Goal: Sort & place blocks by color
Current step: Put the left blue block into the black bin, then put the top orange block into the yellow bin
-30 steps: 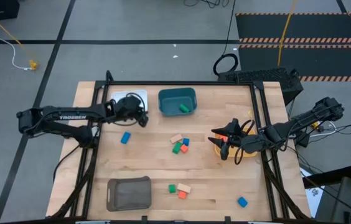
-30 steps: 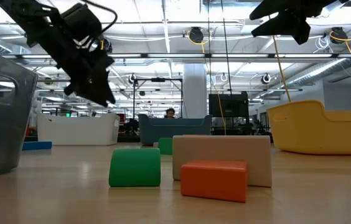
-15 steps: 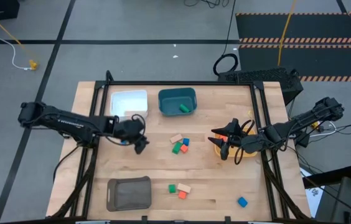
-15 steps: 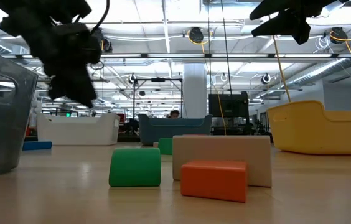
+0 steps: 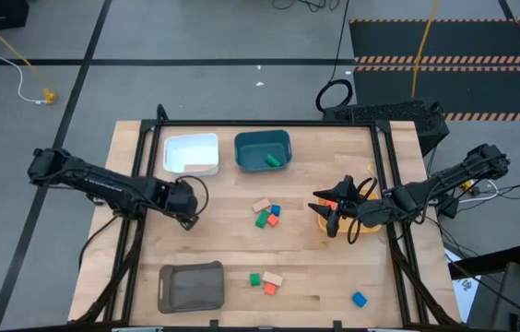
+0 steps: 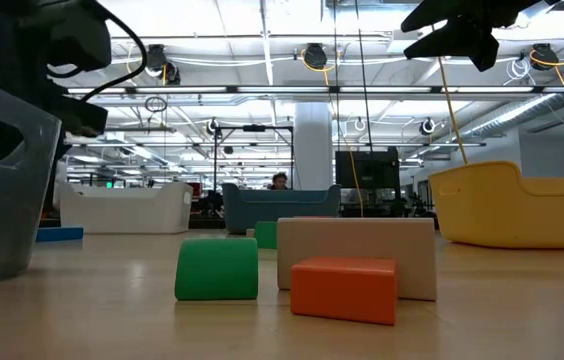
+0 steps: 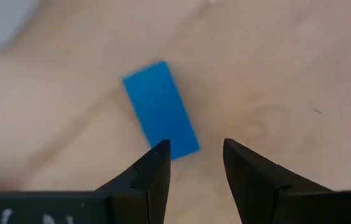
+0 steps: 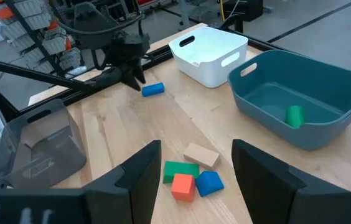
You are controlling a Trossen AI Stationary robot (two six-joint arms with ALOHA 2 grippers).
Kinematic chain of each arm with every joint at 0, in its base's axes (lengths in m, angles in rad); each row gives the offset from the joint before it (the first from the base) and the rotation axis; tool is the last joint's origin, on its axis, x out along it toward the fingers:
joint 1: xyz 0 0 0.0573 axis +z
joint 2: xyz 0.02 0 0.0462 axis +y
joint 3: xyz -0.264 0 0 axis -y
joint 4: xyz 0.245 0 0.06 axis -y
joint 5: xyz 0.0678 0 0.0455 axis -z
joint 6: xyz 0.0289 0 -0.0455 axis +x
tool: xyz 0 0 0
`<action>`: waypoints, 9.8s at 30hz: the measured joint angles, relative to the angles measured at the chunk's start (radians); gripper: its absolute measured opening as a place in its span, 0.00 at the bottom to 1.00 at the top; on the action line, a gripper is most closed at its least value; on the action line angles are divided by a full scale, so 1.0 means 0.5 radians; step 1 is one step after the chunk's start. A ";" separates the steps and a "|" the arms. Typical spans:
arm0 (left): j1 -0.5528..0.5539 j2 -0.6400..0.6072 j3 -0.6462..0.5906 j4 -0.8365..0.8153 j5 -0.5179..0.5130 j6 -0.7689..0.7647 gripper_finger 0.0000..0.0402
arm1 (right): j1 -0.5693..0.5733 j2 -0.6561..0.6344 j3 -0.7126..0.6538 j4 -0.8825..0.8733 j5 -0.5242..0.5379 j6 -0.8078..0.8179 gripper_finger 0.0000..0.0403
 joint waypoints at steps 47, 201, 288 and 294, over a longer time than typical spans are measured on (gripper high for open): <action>-0.045 0.354 -0.004 -0.008 -0.288 -0.651 0.64 | 0.001 -0.001 0.000 -0.002 -0.214 0.008 0.46; -0.389 -0.040 -0.134 2.306 -0.332 0.729 0.44 | -0.009 0.000 -0.001 0.525 -0.207 -0.082 0.46; -0.123 -0.040 -0.134 2.552 -0.108 1.087 0.44 | -0.378 0.780 0.363 0.515 -0.728 -0.118 0.61; -0.123 -0.040 -0.134 2.538 -0.071 1.102 0.44 | -0.416 0.848 0.364 0.312 -0.730 0.123 0.61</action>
